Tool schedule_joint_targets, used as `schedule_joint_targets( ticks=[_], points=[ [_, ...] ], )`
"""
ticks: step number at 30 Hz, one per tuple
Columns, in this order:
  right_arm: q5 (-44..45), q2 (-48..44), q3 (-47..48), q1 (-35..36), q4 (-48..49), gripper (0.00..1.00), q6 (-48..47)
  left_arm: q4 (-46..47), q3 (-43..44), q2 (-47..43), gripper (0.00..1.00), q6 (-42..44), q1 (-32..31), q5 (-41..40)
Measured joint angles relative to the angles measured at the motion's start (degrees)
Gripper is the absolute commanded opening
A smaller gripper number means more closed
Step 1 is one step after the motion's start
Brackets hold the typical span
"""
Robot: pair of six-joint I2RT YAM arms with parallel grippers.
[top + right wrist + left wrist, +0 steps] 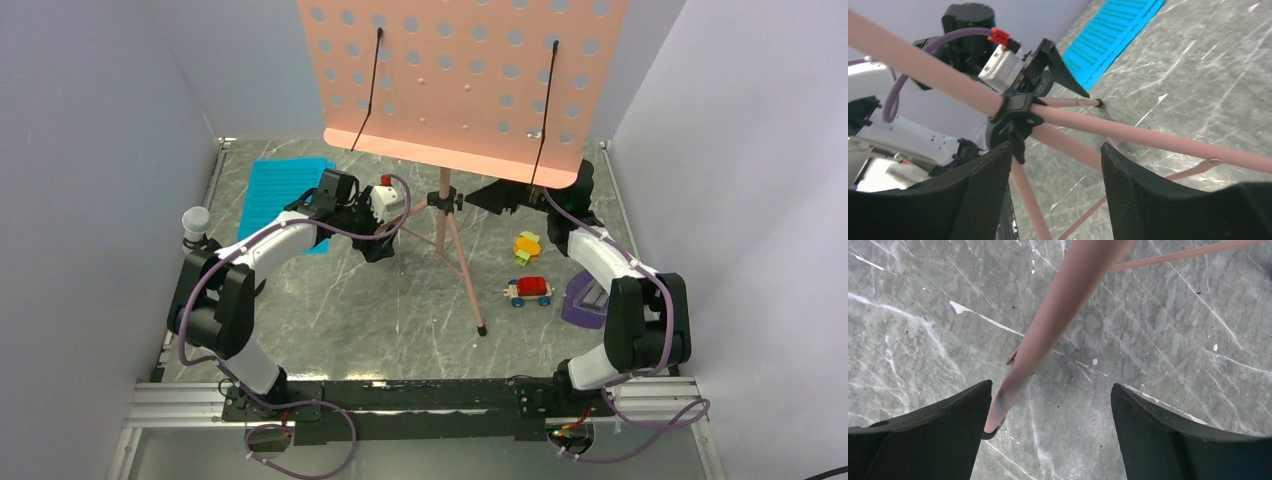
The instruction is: Pack up the instrument practice props
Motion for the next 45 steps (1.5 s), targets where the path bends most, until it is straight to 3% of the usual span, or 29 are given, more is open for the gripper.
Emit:
schedule_joint_targets(
  ticks=[8, 17, 19, 24, 29, 34, 42, 45],
  points=[
    [-7.9, 1.1, 0.0, -0.9, 4.9, 0.65, -0.2, -0.4, 0.4, 0.4, 0.93, 0.4, 0.0, 0.0],
    [-9.1, 3.0, 0.1, 1.2, 9.4, 0.53, 0.8, -1.0, 0.4, 0.4, 0.93, 0.9, -0.5, -0.4],
    [-9.0, 3.4, 0.3, 2.3, 9.2, 0.43, 0.3, -1.2, 0.4, 0.4, 0.93, 0.9, -0.6, -0.5],
    [-8.7, 4.3, 2.5, 3.4, 8.6, 0.02, -1.7, -1.3, 0.4, 0.4, 0.94, 1.1, -0.6, -1.0],
    [-9.3, 4.6, 3.9, 3.5, 5.9, 0.00, -7.2, -1.7, 0.4, 0.4, 0.94, 2.2, -0.6, -1.6],
    [-7.2, 0.7, 4.0, 4.3, -2.5, 0.00, -24.9, -3.0, 0.4, 0.4, 0.94, 4.0, -0.6, -3.0],
    [-6.1, -11.0, -2.9, 5.9, -13.3, 0.00, -73.1, -4.0, 0.4, 0.4, 0.94, 5.6, -0.6, -4.6],
    [-7.5, -12.3, -3.8, 6.1, -16.9, 0.00, -95.1, -4.1, 0.4, 0.4, 0.94, 5.6, -0.6, -4.6]
  ],
)
